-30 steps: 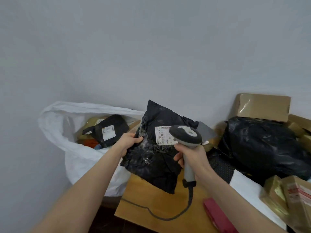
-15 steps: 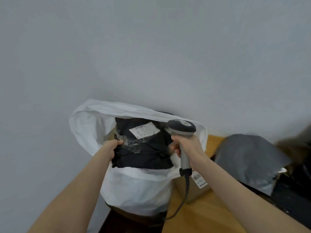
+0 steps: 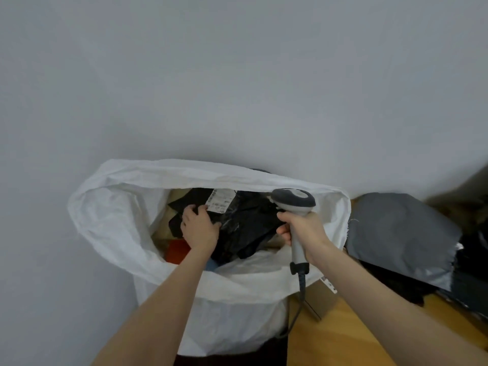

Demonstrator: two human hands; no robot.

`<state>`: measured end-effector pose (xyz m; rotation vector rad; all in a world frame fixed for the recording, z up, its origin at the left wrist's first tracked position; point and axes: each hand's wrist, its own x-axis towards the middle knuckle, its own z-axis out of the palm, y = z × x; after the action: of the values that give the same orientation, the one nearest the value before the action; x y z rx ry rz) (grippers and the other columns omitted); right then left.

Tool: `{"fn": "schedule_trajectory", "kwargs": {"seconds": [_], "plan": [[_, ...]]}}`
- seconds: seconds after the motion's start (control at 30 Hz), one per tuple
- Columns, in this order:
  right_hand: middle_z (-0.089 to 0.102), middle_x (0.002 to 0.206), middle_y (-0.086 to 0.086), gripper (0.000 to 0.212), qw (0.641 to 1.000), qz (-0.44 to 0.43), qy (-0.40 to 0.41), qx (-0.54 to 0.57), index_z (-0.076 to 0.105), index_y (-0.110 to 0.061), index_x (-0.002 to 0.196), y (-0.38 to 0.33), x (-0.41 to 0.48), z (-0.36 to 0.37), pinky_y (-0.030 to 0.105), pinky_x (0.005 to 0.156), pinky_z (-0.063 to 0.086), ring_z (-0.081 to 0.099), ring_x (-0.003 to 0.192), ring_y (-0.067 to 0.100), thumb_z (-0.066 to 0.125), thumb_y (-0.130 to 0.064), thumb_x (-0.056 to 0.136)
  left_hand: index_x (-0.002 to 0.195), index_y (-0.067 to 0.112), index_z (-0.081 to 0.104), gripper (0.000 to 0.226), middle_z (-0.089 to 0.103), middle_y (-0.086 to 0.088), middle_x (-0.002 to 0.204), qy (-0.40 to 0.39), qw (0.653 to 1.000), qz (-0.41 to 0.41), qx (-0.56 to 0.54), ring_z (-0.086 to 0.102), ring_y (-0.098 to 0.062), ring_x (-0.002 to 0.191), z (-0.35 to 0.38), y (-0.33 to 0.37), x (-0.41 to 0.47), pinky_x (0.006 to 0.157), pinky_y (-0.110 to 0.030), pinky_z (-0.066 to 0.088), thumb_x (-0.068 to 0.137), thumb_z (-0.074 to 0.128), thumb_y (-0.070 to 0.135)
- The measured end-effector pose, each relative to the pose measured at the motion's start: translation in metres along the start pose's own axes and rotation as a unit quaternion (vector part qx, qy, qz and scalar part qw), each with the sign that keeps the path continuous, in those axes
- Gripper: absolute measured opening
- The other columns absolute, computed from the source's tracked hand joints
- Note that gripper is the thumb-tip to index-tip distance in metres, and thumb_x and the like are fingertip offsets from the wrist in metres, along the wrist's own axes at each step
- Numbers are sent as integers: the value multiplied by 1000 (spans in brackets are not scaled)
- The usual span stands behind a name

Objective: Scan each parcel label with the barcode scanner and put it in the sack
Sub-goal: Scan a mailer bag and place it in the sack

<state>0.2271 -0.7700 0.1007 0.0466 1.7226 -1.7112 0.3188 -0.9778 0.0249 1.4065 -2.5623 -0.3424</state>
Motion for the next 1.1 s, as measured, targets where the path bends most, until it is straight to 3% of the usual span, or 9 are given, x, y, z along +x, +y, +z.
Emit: {"fn": "schedule_trajectory", "kwargs": {"seconds": [0.13, 0.23, 0.3, 0.37, 0.47, 0.6, 0.83, 0.93, 1.1], "plan": [[60, 54, 10, 10, 999, -14, 34, 15, 62, -2, 81, 4, -15, -19, 27, 45, 38, 46, 43, 16, 64, -8, 89, 98, 23, 65, 14, 58, 2, 107, 17, 988, 140, -63, 55, -19, 102, -4, 34, -19, 72, -33, 48, 88, 59, 31], [61, 57, 12, 6, 998, -15, 63, 27, 62, -3, 86, 5, -34, -47, 26, 45, 39, 46, 44, 17, 64, -8, 89, 86, 23, 62, 9, 59, 7, 89, 21, 971, 225, -76, 60, -16, 77, -4, 66, -52, 58, -29, 45, 88, 59, 32], [60, 56, 11, 6, 996, -19, 81, 43, 62, -2, 89, 9, -48, -73, 25, 44, 39, 46, 43, 16, 64, -8, 89, 84, 21, 63, 10, 59, 5, 85, 26, 959, 266, -92, 60, -17, 70, -4, 91, -72, 53, -27, 40, 87, 61, 30], [58, 53, 10, 7, 993, -21, 100, 66, 61, -1, 87, 13, -66, -104, 25, 44, 39, 46, 42, 16, 65, -7, 87, 90, 19, 65, 11, 61, 5, 92, 22, 949, 296, -103, 62, -18, 76, -6, 121, -90, 55, -28, 41, 86, 61, 29], [58, 58, 12, 9, 987, -25, 132, 91, 60, -2, 85, 23, -100, -159, 24, 43, 41, 47, 42, 16, 64, -9, 88, 115, 19, 60, 29, 56, 1, 118, -47, 936, 342, -75, 60, -19, 99, -5, 174, -125, 75, -33, 48, 89, 57, 29], [59, 56, 10, 13, 982, -17, 153, 107, 61, -1, 95, 47, -152, -246, 24, 42, 39, 47, 42, 15, 65, -12, 89, 126, 20, 55, 41, 43, -5, 130, -139, 922, 361, -24, 52, -24, 116, 5, 247, -203, 92, -36, 44, 87, 58, 32], [60, 54, 9, 8, 967, 4, 219, 129, 58, -6, 87, 89, -233, -388, 22, 42, 37, 47, 41, 14, 63, -12, 88, 129, 20, 54, 42, 40, -6, 132, -213, 889, 406, -1, 52, -25, 113, 35, 338, -352, 86, -37, 48, 89, 58, 34], [59, 50, 8, 6, 959, 3, 246, 142, 58, -5, 90, 97, -255, -435, 19, 40, 37, 47, 36, 13, 62, -9, 88, 128, 19, 54, 43, 40, -6, 133, -234, 873, 428, 1, 51, -23, 116, 48, 367, -398, 92, -37, 47, 88, 60, 32], [58, 54, 11, 8, 936, -15, 312, 163, 59, -2, 82, 99, -271, -503, 22, 40, 37, 45, 38, 14, 63, -8, 86, 126, 18, 54, 41, 41, -6, 129, -282, 854, 437, -20, 57, -23, 102, 66, 422, -453, 85, -36, 50, 87, 59, 31]]}}
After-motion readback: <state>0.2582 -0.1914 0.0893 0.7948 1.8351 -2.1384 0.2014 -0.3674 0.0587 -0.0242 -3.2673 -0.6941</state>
